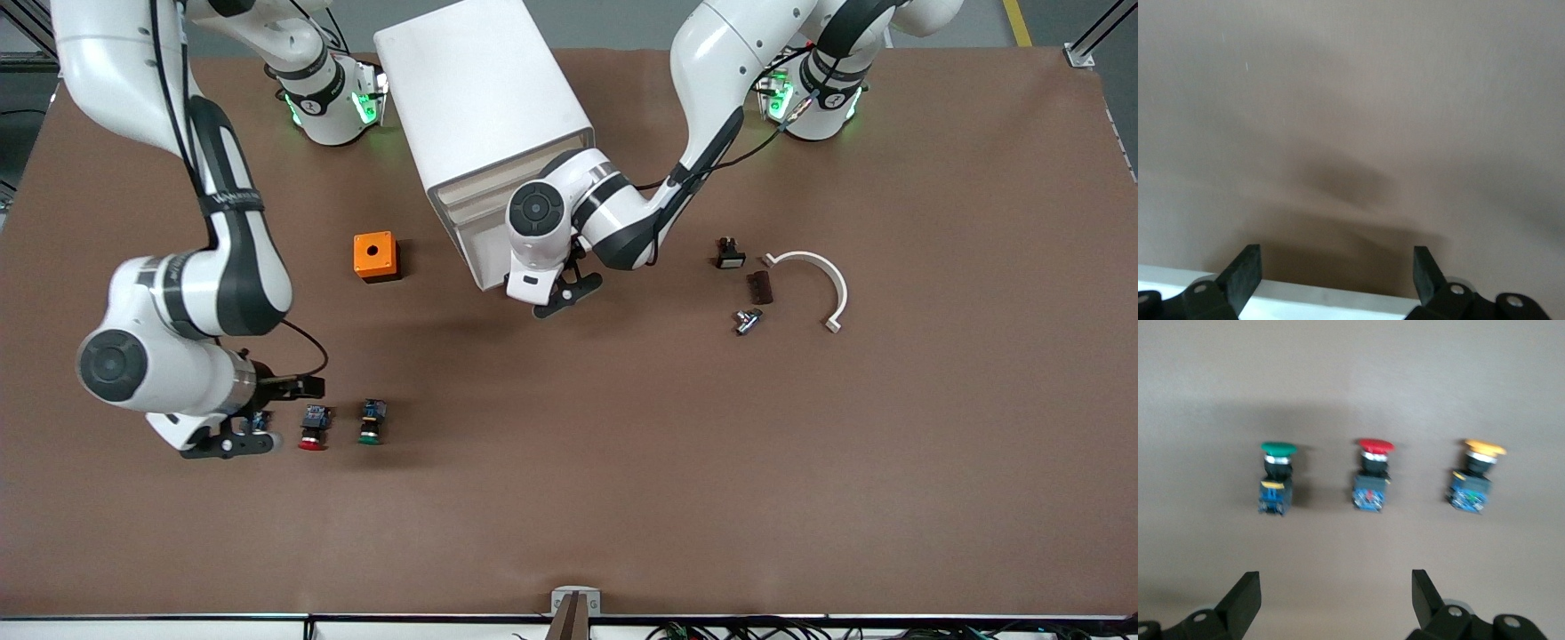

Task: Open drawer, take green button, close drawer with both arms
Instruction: 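Push the drawer shut with the left gripper while the right gripper withdraws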

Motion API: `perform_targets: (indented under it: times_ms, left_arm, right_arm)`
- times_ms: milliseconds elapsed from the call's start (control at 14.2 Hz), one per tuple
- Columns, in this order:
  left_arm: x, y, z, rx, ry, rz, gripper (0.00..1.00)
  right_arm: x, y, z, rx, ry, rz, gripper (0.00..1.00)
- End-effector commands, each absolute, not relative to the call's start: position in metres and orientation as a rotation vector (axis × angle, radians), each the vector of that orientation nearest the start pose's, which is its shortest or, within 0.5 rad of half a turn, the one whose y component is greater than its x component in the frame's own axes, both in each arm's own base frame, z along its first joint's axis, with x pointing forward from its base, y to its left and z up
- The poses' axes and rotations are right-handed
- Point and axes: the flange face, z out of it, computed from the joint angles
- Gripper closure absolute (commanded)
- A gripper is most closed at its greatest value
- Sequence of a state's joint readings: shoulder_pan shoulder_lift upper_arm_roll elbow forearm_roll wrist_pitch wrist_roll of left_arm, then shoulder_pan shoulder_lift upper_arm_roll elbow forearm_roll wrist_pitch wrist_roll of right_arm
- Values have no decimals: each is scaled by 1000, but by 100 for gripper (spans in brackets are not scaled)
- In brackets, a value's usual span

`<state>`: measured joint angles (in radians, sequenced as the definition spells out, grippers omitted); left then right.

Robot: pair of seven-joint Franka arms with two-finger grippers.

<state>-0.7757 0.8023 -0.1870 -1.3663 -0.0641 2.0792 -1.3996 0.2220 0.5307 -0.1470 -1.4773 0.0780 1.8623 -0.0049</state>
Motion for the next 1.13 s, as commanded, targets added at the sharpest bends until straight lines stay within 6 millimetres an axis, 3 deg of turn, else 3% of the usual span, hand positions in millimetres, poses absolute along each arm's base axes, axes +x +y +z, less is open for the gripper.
perform_targets:
  times_ms: [0,211,493,774,1056]
  left_arm:
    - [423,-590,234,-3005,-891,448,0]
    - [415,-596,232,-2988,-949,562,0]
    - [404,-599,225,-2954,-1016,719,0]
    - [400,-601,222,-2919,-1090,846,0]
    - [403,-600,225,-2941,-1073,862,0]
  right_arm:
    - [658,52,420,-3169,-105,268,0]
    - [624,21,486,-3154,-31,248,0]
    - [588,6,535,-3134,-15,170,0]
    - [574,-27,557,-3129,60,168,0]
    - [572,-47,554,-3164,85,205,0]
